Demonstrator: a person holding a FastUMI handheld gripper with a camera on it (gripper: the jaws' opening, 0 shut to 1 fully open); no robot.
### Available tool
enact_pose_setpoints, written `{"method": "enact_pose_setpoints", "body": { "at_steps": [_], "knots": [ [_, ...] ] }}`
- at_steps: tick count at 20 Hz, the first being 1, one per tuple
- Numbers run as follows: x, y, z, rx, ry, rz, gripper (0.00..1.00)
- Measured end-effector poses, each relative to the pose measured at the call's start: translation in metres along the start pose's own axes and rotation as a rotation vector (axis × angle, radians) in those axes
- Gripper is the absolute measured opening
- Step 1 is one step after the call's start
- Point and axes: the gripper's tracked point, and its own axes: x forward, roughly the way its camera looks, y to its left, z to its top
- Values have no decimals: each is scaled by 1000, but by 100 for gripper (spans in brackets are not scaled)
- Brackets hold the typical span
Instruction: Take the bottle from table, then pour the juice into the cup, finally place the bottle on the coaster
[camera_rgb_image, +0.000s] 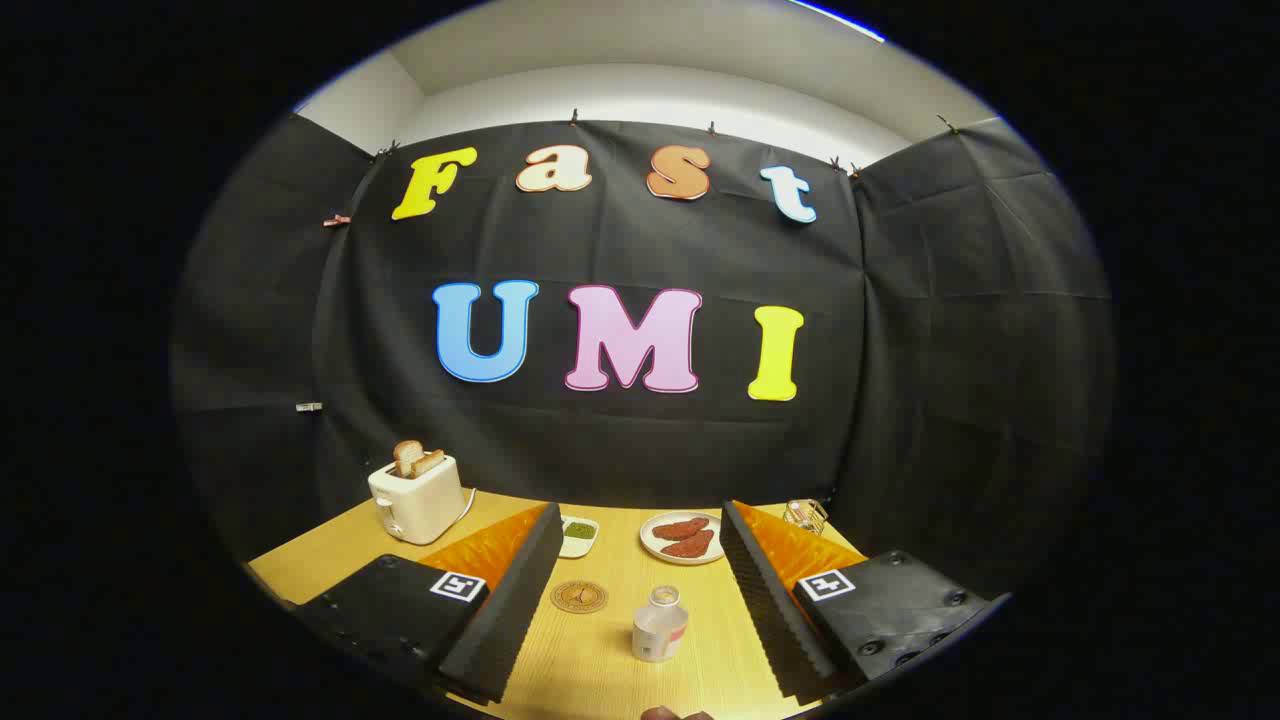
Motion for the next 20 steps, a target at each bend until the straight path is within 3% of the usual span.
{"method": "enact_pose_setpoints", "body": {
  "at_steps": [7,20],
  "knots": [
    [28,-4,-23,62,21,47,97],
    [19,7,-21,23,-10,105,97]
  ]
}}
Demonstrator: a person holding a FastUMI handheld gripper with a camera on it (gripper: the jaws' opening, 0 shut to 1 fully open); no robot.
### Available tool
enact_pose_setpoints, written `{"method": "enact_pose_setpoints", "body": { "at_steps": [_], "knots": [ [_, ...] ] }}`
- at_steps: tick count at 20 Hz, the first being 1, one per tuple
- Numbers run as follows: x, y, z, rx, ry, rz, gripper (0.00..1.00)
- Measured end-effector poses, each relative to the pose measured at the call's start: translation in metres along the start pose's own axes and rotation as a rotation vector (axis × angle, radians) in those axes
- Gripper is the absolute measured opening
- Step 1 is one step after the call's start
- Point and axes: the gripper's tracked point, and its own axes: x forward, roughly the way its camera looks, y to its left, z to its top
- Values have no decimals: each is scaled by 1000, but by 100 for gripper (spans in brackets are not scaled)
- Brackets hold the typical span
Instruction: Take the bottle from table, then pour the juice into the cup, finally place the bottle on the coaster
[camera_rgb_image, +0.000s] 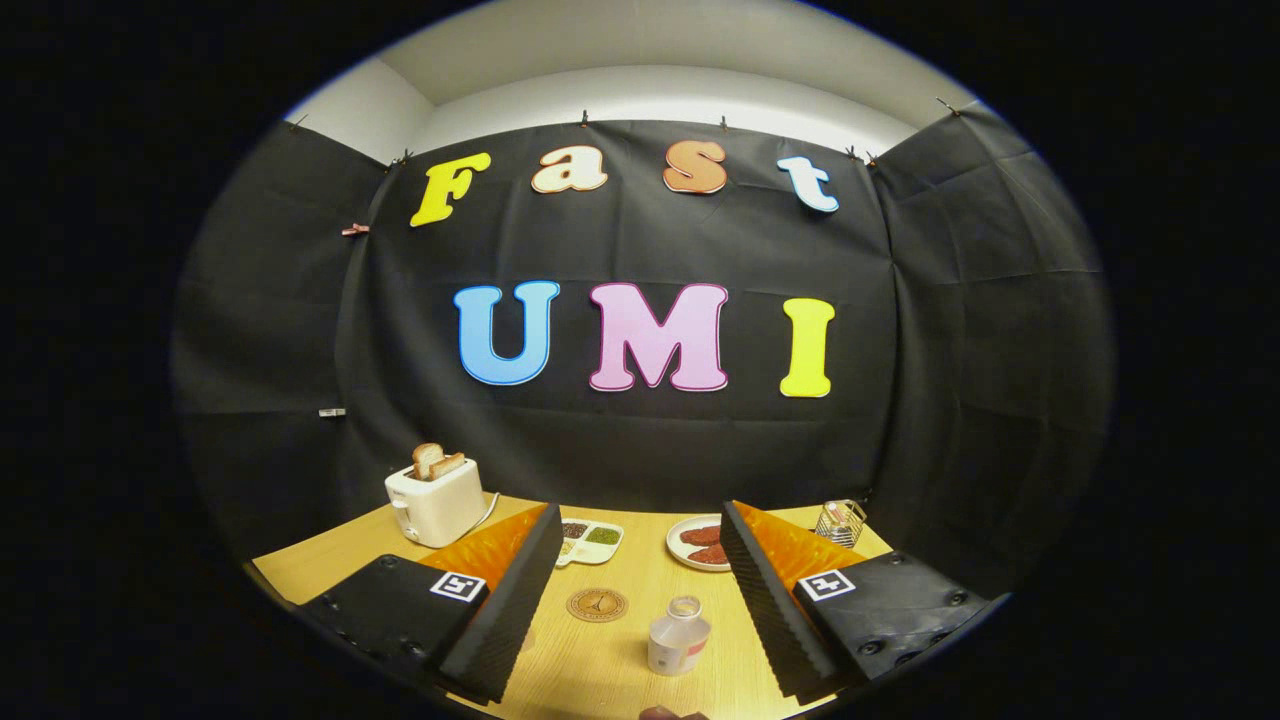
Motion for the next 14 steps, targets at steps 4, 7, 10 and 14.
{"method": "enact_pose_setpoints", "body": {
  "at_steps": [4,7,10,14],
  "knots": [
    [-4,-3,-10,-16,11,8,97],
    [-3,-5,-19,-32,17,15,97],
    [0,-5,-38,-42,39,25,97],
    [7,-9,-66,-38,86,12,97]
  ]
}}
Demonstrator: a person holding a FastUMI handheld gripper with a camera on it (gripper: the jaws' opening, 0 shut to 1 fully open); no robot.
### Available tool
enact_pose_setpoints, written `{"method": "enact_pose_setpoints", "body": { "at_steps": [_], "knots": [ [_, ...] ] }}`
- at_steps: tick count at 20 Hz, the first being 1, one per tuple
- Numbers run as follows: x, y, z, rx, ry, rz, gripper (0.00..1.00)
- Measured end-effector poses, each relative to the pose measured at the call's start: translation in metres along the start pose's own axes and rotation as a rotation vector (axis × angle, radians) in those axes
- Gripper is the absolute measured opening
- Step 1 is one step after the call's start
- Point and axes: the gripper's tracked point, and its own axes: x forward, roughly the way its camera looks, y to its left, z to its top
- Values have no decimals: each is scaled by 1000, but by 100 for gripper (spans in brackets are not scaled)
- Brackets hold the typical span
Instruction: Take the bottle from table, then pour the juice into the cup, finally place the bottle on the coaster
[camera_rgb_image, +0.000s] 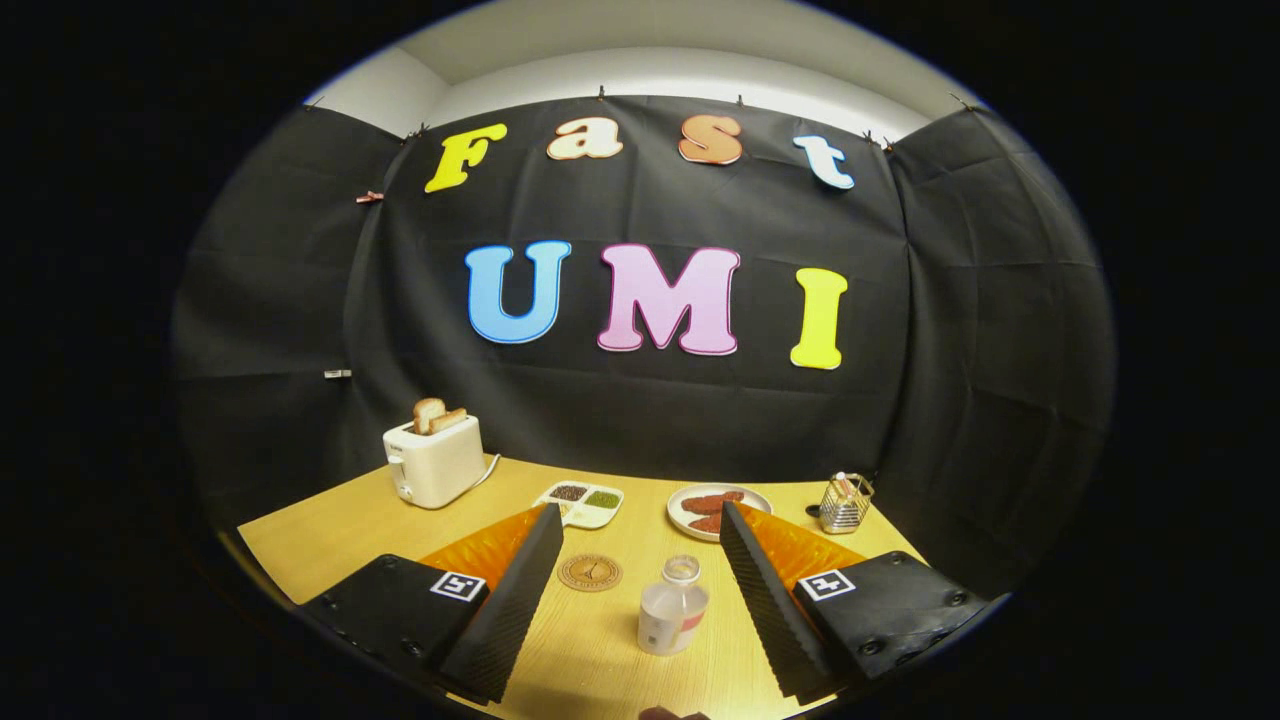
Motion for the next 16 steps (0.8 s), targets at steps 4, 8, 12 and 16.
{"method": "enact_pose_setpoints", "body": {
  "at_steps": [4,8,12,16],
  "knots": [
    [19,-7,-26,4,27,-13,97],
    [38,-22,-44,1,41,-48,97],
    [51,-29,-64,-11,48,-58,97],
    [61,-26,-89,-16,68,-55,97]
  ]
}}
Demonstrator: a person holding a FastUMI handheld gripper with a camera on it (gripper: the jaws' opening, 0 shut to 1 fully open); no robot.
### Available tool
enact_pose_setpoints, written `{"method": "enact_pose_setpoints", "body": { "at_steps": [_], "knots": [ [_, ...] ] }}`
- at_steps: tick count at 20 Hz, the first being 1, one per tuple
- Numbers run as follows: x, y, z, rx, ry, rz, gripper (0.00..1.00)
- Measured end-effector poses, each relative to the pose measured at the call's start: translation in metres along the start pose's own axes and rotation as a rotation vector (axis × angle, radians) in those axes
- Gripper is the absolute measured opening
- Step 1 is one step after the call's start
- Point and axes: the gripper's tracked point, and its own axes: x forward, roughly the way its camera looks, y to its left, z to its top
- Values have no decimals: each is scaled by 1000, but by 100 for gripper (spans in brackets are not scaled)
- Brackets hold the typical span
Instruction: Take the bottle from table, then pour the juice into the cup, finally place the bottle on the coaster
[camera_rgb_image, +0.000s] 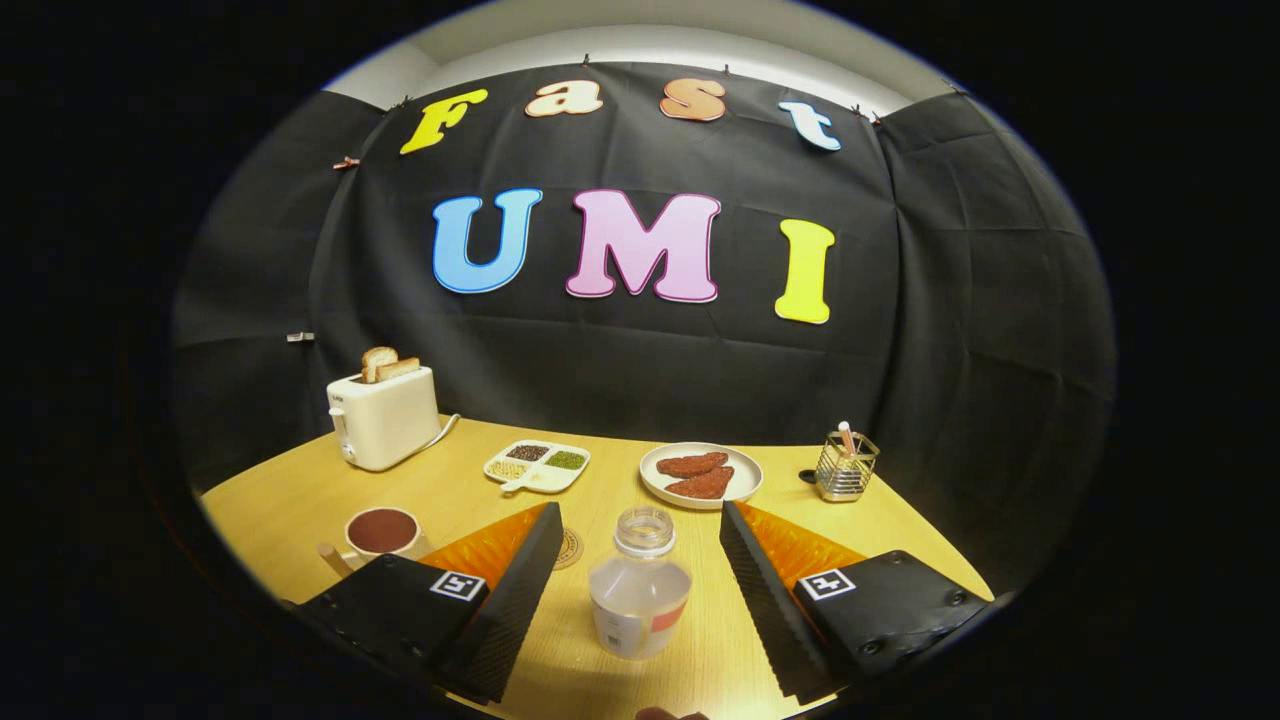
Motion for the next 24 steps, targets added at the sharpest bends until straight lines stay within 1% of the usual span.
{"method": "enact_pose_setpoints", "body": {
  "at_steps": [8,13,19,20,21,23,24],
  "knots": [
    [16,-6,-45,32,51,-16,97],
    [25,-5,-72,52,99,-4,98],
    [36,-3,-82,67,123,14,97],
    [39,-4,-84,68,126,14,96],
    [40,-4,-87,71,136,13,90],
    [42,-4,-100,79,187,13,83],
    [40,-4,-99,80,184,14,82]
  ]
}}
